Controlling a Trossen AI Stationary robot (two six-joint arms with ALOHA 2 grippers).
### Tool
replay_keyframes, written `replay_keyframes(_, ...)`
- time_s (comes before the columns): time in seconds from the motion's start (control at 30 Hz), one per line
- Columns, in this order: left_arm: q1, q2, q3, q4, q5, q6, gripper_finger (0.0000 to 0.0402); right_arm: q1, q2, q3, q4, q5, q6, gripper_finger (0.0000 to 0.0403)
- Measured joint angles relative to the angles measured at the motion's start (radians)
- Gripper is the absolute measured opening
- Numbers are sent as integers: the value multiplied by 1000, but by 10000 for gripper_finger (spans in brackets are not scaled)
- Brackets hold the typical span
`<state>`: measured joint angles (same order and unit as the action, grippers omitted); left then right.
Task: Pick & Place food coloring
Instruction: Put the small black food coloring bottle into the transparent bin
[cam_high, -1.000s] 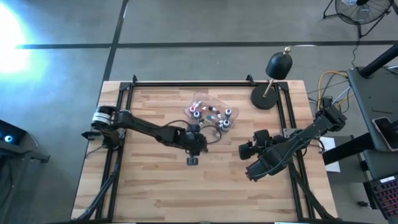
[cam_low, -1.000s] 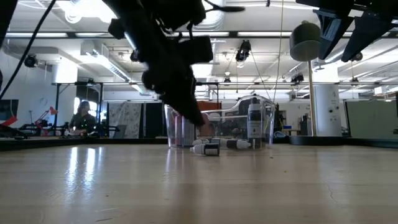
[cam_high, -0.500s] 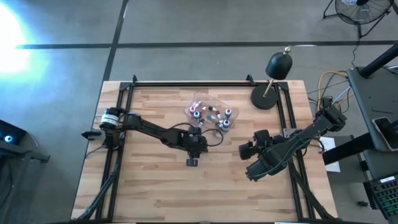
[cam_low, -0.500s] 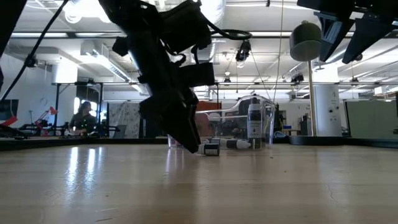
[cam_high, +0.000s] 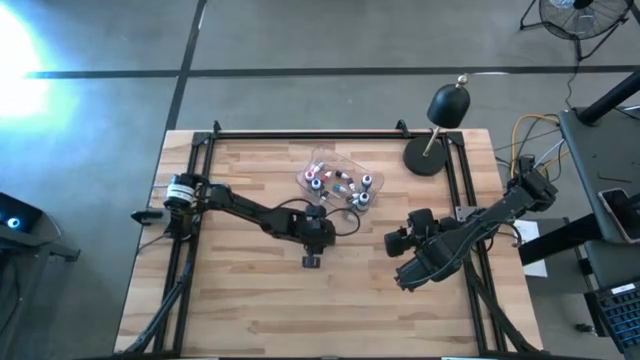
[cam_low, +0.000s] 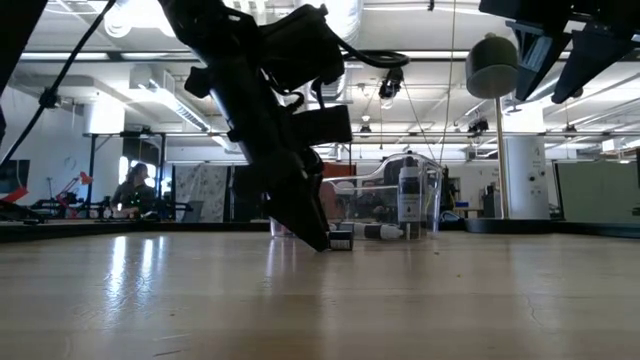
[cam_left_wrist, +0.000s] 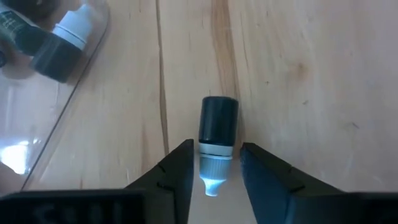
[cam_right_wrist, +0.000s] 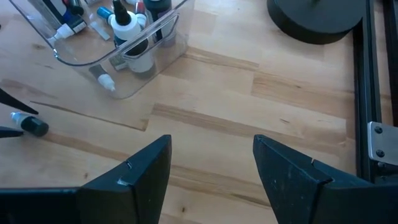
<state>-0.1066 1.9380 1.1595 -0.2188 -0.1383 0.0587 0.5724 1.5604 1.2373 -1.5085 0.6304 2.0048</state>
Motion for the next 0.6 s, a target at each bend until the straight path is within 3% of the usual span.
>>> replay_keyframes(0.3,0,-15,-2,-12,-2,-5,25,0,0,-3,-1,-4,-15,219)
replay_keyframes(0.6,3,-275,69,-47,-212,-22,21,0,0,-3,-2,-3,-15,219)
